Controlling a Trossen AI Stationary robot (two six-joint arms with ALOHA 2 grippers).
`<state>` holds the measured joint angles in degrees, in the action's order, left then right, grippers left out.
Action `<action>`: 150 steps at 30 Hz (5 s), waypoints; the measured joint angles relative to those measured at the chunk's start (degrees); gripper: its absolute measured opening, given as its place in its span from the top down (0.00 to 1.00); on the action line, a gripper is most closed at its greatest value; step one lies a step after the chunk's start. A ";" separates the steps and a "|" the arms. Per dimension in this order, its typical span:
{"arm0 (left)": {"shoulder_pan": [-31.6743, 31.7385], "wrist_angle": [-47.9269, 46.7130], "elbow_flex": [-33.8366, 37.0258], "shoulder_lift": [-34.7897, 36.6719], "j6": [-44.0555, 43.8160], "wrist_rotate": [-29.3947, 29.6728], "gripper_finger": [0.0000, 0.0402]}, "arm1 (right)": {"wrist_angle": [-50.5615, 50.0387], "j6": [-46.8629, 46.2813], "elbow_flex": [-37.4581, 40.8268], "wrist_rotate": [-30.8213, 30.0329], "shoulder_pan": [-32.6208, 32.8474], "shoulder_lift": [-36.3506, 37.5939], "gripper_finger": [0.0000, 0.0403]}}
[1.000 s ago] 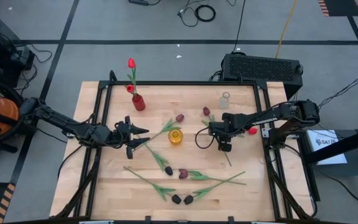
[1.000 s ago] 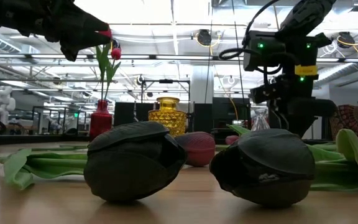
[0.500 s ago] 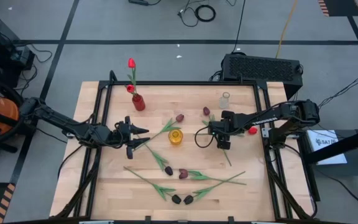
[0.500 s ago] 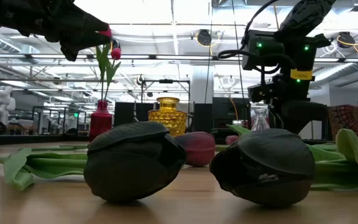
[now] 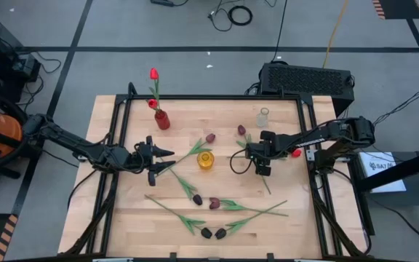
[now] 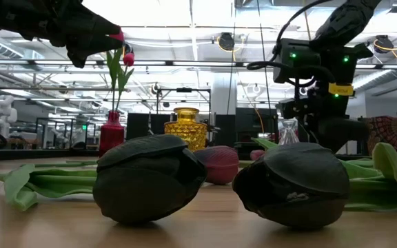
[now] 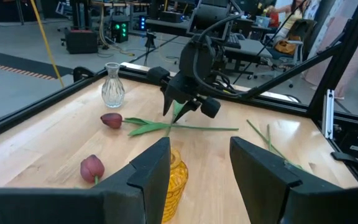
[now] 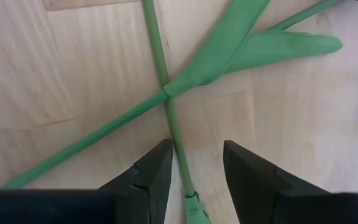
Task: Sort flowers into vase by color
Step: Put the red flower into the red vase
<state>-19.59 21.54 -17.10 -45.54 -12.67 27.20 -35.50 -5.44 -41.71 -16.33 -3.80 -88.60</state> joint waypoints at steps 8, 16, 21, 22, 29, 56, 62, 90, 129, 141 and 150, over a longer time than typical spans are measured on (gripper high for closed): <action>0.00 0.20 0.00 0.00 -0.19 0.00 0.57 | 0.67 1.66 0.02 4.09 -2.15 0.00 0.80; 0.00 0.22 0.00 0.00 -0.22 0.02 0.57 | 0.89 4.55 0.06 5.37 -2.68 0.00 0.98; 0.00 0.20 0.00 0.00 -0.04 0.02 0.57 | -1.32 4.61 -1.60 4.07 -1.47 0.11 0.99; 0.00 0.20 0.00 0.00 -0.04 0.02 0.57 | -1.85 4.37 -2.46 3.94 -1.16 0.12 0.99; 0.00 0.22 0.00 0.00 -0.10 0.02 0.57 | -3.76 3.14 -7.14 4.51 1.79 0.22 1.00; -0.04 13.87 -1.93 -8.92 5.96 -3.16 0.57 | -6.53 0.23 -26.42 8.76 15.24 0.33 1.00; -0.04 13.96 -5.79 -14.29 7.54 -4.96 0.57 | -6.81 1.71 -28.93 8.63 18.20 0.33 1.00; -7.61 13.65 -17.94 -19.65 17.65 -4.93 0.57 | -3.48 6.05 -41.24 -28.32 31.32 0.39 1.00; -10.47 24.87 -38.51 -43.23 37.11 3.21 0.57 | 6.73 19.64 -41.13 -25.94 36.07 0.31 1.00; -10.43 25.77 -38.51 -43.23 38.57 -0.15 0.78 | 7.05 19.60 -41.13 -25.29 36.04 0.31 1.00; -10.40 25.73 -38.51 -43.23 40.15 -0.15 0.98 | 6.88 18.53 -41.09 -25.25 36.04 0.28 1.00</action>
<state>-30.00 47.27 -55.61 -88.77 27.48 27.05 -28.62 13.08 -82.81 -41.58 32.25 -88.31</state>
